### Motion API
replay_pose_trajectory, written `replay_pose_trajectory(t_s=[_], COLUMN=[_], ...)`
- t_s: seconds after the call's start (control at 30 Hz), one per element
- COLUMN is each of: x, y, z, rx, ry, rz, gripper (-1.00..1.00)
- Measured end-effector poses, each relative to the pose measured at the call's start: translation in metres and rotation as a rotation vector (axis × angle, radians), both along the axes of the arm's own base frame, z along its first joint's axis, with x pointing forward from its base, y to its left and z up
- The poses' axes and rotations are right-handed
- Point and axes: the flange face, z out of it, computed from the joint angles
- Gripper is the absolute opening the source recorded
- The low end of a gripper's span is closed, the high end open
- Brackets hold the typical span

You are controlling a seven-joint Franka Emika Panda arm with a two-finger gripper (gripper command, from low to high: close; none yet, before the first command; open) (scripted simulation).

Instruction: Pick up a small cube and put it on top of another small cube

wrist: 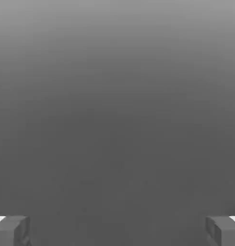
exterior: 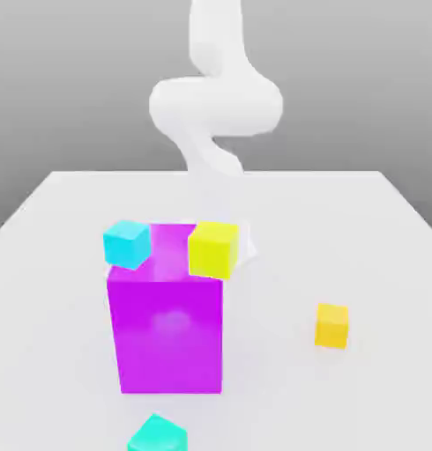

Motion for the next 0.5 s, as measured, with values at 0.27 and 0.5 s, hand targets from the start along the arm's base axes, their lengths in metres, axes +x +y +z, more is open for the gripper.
replay_pose_trajectory(t_s=[0.27, 0.5], x=[0.034, -0.032], y=[0.097, 0.164], z=[-0.199, -0.376], rx=[-0.19, -0.378], ry=[0.256, 0.472], rz=[0.453, 0.91], gripper=[0.0, 0.0])
